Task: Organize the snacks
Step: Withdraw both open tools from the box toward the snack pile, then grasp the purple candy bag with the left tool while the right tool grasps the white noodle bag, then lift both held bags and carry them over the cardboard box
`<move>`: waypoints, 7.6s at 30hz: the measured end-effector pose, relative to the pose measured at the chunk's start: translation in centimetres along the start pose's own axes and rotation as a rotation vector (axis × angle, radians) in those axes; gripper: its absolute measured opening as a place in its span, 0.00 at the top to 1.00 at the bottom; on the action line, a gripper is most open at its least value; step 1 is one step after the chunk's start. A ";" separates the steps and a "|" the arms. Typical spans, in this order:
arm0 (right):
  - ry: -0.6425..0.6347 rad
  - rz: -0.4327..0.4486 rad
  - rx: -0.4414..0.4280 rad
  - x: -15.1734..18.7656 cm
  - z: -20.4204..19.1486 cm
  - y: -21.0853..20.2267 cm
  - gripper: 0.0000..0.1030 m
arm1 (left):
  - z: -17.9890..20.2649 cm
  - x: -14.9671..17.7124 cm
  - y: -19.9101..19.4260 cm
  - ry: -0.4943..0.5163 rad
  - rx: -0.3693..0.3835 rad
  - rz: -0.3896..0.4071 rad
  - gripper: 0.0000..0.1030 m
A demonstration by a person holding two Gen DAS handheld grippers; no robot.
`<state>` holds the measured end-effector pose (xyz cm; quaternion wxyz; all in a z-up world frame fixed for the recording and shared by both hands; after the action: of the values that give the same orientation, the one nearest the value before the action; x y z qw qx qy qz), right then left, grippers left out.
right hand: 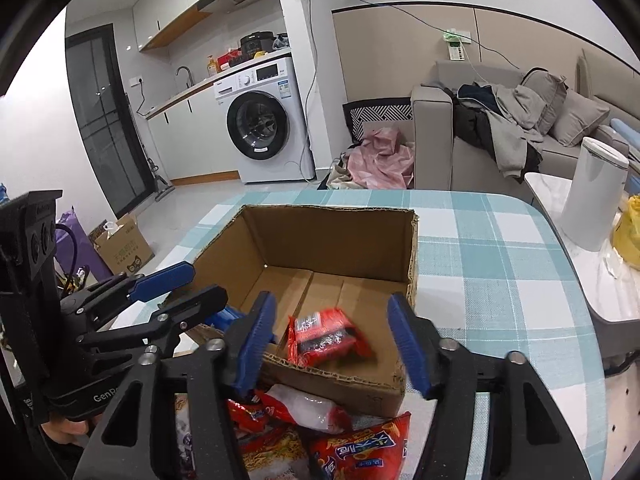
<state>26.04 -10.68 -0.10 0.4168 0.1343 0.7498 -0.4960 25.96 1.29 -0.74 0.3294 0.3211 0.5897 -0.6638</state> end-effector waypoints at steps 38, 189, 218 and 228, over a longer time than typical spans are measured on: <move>-0.032 -0.050 -0.034 8.7 -2.2 -6.4 0.00 | -0.8 7.8 -12.7 -0.013 -0.017 0.008 0.01; -0.002 0.012 -0.158 9.0 -2.1 -9.5 0.59 | -0.5 10.6 -14.5 -0.076 0.124 -0.007 0.58; 0.063 0.101 -0.123 3.6 -2.0 -10.2 0.59 | 0.6 2.0 -12.1 -0.049 0.102 0.078 0.58; 0.081 0.090 -0.101 2.5 -1.7 -8.8 0.59 | 0.3 0.5 -9.1 -0.054 0.094 0.065 0.58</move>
<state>18.28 -13.92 3.84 0.4144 0.1665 0.7832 -0.4326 18.21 1.71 4.04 0.3512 0.3374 0.5378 -0.6882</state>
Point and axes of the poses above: each gripper's, at about its wrist camera, not at the fingertips, and y roughly the way its jaws point, z to its right, x to its underside, the point moved 7 cm from there along y, roughly the way its jaws point, and after that the axes turned 1 degree about -z, right-handed, at the moved point
